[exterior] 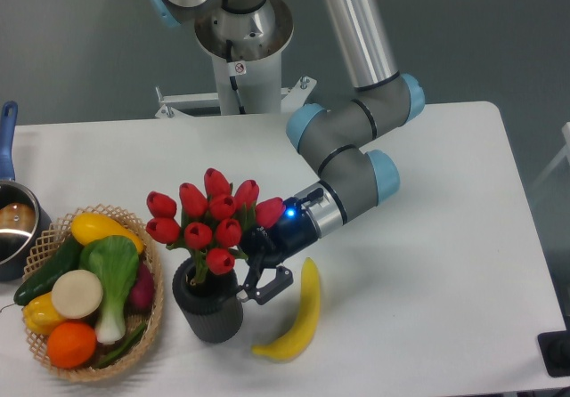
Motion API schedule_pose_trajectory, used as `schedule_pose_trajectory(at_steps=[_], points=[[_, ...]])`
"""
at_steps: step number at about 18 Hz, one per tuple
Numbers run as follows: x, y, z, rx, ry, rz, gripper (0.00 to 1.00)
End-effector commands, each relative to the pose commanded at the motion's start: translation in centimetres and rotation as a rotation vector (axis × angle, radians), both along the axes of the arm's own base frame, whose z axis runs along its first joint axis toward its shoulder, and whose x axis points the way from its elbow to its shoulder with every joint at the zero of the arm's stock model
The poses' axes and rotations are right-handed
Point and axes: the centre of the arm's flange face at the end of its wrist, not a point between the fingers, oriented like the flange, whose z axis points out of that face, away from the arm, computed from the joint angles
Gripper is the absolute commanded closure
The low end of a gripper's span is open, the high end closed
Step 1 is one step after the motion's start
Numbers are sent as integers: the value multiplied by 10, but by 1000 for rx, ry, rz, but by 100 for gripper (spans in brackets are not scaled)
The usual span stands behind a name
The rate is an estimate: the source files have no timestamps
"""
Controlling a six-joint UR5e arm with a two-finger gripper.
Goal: Insert the flowers into the vase
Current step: 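Adjust and push the tulip stems deeper into the vase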
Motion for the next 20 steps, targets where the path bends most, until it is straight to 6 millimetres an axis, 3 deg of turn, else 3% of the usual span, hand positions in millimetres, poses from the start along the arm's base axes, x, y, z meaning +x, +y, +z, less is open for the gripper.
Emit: schedule_pose_trajectory(at_steps=[4, 9, 12, 20], points=[[5, 4, 1, -67, 66, 0, 5], [8, 21, 17, -139, 100, 4, 4], [7, 23, 33, -169, 108, 24, 3], [17, 21, 41, -269, 199, 52, 1]])
